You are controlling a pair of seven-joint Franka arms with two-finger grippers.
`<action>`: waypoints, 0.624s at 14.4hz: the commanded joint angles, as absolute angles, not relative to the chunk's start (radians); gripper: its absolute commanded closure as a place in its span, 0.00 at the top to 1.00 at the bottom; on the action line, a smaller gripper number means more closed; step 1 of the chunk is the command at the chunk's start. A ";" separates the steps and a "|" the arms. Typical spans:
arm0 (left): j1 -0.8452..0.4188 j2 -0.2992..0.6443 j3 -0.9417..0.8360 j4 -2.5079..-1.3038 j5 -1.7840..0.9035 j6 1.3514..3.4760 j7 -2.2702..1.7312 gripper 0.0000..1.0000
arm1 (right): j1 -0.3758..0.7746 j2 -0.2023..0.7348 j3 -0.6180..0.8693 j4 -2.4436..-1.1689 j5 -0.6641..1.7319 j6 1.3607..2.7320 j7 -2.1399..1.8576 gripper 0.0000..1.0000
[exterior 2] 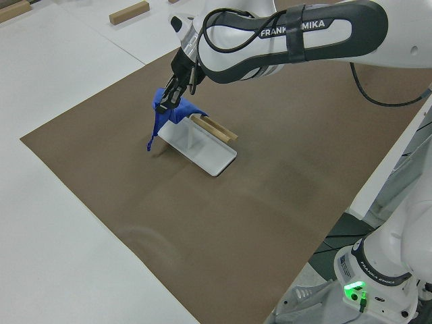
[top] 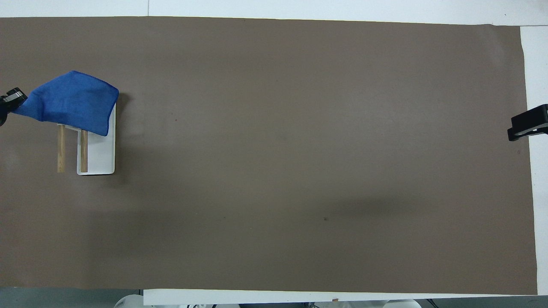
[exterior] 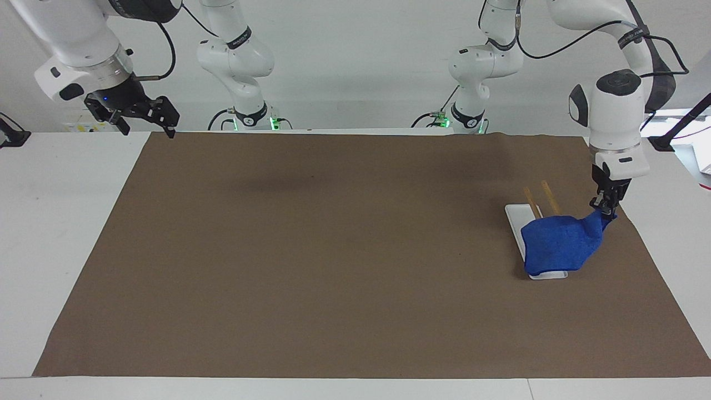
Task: Right arm passes towel to left arm to hang
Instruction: 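Lower the towel onto the wooden sticks and open the left gripper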
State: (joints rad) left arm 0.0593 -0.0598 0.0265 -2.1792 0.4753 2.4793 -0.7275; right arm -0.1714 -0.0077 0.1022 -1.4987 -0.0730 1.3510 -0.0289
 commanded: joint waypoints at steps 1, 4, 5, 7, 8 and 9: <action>0.061 -0.086 0.029 -2.206 0.494 2.496 -0.690 0.82 | -0.178 -0.031 0.107 -1.525 -0.061 1.345 -0.044 1.00; 0.060 -0.080 0.029 -2.152 0.486 2.485 -0.695 1.00 | -0.178 -0.031 0.107 -1.525 -0.061 1.345 -0.044 1.00; 0.060 -0.081 0.029 -2.128 0.483 2.484 -0.693 1.00 | -0.178 -0.032 0.107 -1.525 -0.061 1.345 -0.044 1.00; 0.057 -0.092 0.018 -2.106 0.483 2.473 -0.692 1.00 | -0.178 -0.031 0.107 -1.525 -0.061 1.345 -0.044 1.00; 0.042 -0.097 0.014 -2.092 0.483 2.438 -0.690 1.00 | -0.178 -0.031 0.107 -1.525 -0.061 1.345 -0.044 1.00; 0.008 -0.106 0.012 -2.059 0.476 2.366 -0.684 1.00 | -0.178 -0.032 0.107 -1.525 -0.061 1.345 -0.044 1.00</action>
